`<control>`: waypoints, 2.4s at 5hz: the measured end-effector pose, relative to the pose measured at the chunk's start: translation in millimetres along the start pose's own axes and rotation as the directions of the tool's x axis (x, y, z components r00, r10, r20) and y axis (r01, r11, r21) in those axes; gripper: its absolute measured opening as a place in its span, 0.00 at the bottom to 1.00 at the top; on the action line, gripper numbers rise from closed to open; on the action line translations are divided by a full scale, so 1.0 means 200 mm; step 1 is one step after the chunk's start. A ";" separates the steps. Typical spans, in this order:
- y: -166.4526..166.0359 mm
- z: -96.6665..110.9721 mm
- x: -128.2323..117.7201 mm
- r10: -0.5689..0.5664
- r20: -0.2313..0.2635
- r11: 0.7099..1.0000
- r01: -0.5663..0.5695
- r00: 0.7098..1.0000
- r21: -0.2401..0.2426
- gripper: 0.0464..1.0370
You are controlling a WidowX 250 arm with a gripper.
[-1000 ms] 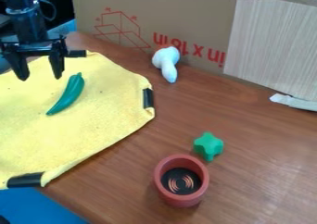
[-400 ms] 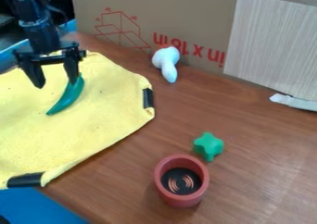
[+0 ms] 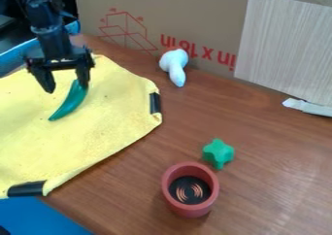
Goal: Remove the green figure from the cloth
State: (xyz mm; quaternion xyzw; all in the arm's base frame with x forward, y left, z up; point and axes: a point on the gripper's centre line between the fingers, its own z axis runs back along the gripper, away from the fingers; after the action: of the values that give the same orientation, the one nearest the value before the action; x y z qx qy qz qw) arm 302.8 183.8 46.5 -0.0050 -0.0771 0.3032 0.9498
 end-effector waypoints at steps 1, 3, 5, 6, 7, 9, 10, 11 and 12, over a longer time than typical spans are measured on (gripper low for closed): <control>-0.02 -0.05 -0.01 -0.001 -0.014 1.000 0.002 1.000 0.013 0.96; -0.05 -0.15 0.01 0.002 -0.030 0.998 0.000 1.000 0.063 0.92; -0.07 -0.17 0.03 0.009 -0.051 0.998 -0.006 0.999 0.064 0.48; -0.09 -0.16 -0.01 -0.013 -0.094 0.999 0.017 0.996 0.040 0.48; -0.15 -0.07 -0.02 0.013 -0.087 0.997 -0.007 0.996 0.072 0.48; -0.41 0.01 -0.08 0.039 -0.115 0.970 -0.010 0.993 0.244 0.48; -0.57 -0.07 -0.11 0.012 -0.156 0.963 0.030 0.988 0.267 0.48; -0.70 -0.09 -0.13 -0.004 -0.158 0.972 0.041 0.987 0.233 0.48; -0.80 -0.09 -0.17 -0.035 -0.156 0.973 0.069 0.987 0.218 0.48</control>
State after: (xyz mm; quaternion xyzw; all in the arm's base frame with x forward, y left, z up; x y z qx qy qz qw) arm 370.2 33.7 32.9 0.0807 0.0294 0.2838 0.9550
